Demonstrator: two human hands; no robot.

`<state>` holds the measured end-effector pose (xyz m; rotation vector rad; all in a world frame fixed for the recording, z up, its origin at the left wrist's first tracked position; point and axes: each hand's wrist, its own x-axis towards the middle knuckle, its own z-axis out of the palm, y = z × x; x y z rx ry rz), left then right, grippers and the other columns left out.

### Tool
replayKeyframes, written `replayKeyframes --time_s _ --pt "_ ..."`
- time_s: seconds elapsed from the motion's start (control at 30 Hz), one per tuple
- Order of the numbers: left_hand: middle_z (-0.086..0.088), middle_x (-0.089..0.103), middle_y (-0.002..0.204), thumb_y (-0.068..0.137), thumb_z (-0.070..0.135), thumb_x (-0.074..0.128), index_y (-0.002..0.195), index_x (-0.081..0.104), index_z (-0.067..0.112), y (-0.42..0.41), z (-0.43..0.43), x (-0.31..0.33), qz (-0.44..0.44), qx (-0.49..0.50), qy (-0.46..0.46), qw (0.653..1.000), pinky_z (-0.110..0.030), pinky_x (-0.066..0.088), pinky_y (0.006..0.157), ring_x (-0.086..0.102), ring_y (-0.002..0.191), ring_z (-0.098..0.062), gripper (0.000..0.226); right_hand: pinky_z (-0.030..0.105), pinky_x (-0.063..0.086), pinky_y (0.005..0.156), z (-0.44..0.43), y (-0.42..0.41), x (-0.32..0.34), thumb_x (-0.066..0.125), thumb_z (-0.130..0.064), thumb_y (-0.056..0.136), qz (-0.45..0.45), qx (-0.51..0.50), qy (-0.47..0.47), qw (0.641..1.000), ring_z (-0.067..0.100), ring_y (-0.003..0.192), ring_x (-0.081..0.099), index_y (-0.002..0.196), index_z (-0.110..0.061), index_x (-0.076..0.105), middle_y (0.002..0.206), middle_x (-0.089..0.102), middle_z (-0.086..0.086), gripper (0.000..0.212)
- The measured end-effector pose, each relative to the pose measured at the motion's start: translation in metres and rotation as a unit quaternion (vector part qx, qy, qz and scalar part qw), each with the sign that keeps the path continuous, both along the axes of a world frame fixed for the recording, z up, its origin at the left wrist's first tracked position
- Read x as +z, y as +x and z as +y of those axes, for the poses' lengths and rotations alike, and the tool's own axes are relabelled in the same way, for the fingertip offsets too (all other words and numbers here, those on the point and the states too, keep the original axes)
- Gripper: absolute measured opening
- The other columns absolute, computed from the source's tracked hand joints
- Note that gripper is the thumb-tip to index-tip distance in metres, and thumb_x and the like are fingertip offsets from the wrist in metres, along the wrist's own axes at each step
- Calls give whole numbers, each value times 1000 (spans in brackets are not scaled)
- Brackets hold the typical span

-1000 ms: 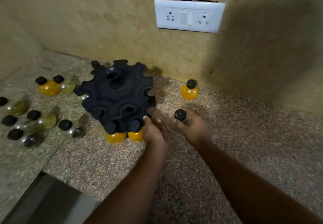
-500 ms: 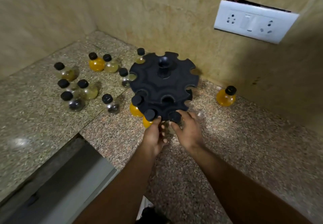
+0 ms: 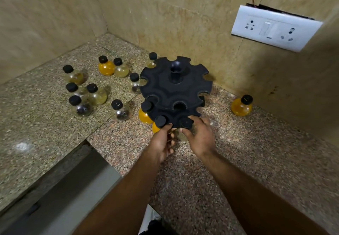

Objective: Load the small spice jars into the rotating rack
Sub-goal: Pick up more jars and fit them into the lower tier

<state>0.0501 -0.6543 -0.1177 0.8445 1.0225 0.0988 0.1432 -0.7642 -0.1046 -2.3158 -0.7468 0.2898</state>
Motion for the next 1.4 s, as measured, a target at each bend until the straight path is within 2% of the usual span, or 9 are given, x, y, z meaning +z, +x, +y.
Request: replayKeyframes --time_s 0.13,0.47,0.67,0.87,0.97,1.07,1.13,1.27,1.4 --pt "9 43 59 99 45 52 78 64 23 2 -1 -2 1 -5 14 1000 -26 24 49 36 49 -9 33 37 48 99 1 1 3 77 -39 87 3 -14 0 1000 28 126 54 140 -21 56 145 45 6 59" --pt "9 39 59 101 43 51 85 60 24 5 -3 0 -4 -27 5 1000 -25 23 49 36 50 -9 26 25 39 79 5 15 14 87 -38 75 43 -52 12 998 14 100 52 123 -23 66 121 56 1 55" --pt "-4 59 58 98 27 58 71 65 11 18 -41 -10 24 55 139 988 -23 33 44 46 47 -18 32 30 52 81 -7 23 -2 87 -42 75 55 -38 26 997 19 103 61 124 -29 63 119 58 -1 56" --pt "-9 61 59 97 12 60 67 66 9 52 -81 -29 6 -62 194 979 -34 44 53 52 50 -22 30 28 47 86 -67 46 -18 73 -42 89 67 -102 31 992 17 108 62 129 -23 61 119 64 -5 46" --pt "-4 59 65 96 10 61 89 71 3 81 -94 -28 1 -132 246 960 -25 45 55 52 57 -16 14 34 48 92 -96 64 -26 70 -38 90 67 -166 1 984 29 115 60 134 -20 59 129 62 9 48" --pt "3 65 83 97 17 60 114 69 13 112 -101 -19 0 -194 305 932 -10 41 51 58 67 -8 20 38 45 99 -118 85 -28 67 -35 91 98 -202 -42 974 32 124 55 141 -22 52 140 55 12 54" --pt "0 69 105 96 24 60 125 64 20 131 -103 -16 5 -232 339 912 -18 46 65 66 90 -18 29 38 44 101 -127 97 -31 67 -37 91 106 -210 -61 970 32 128 53 145 -24 46 145 52 12 59" --pt "0 57 141 92 27 64 142 49 26 180 -104 -19 -8 -268 375 887 -34 49 97 57 125 -22 53 46 40 110 -138 124 -46 66 -49 87 124 -214 -118 962 35 140 41 153 -29 33 157 38 11 77" --pt "-5 37 157 89 36 71 154 29 25 228 -97 -20 11 -296 471 831 -37 38 107 39 142 -27 79 59 23 118 -145 147 -61 58 -65 84 130 -194 -210 950 35 153 14 158 -34 19 167 15 10 89"
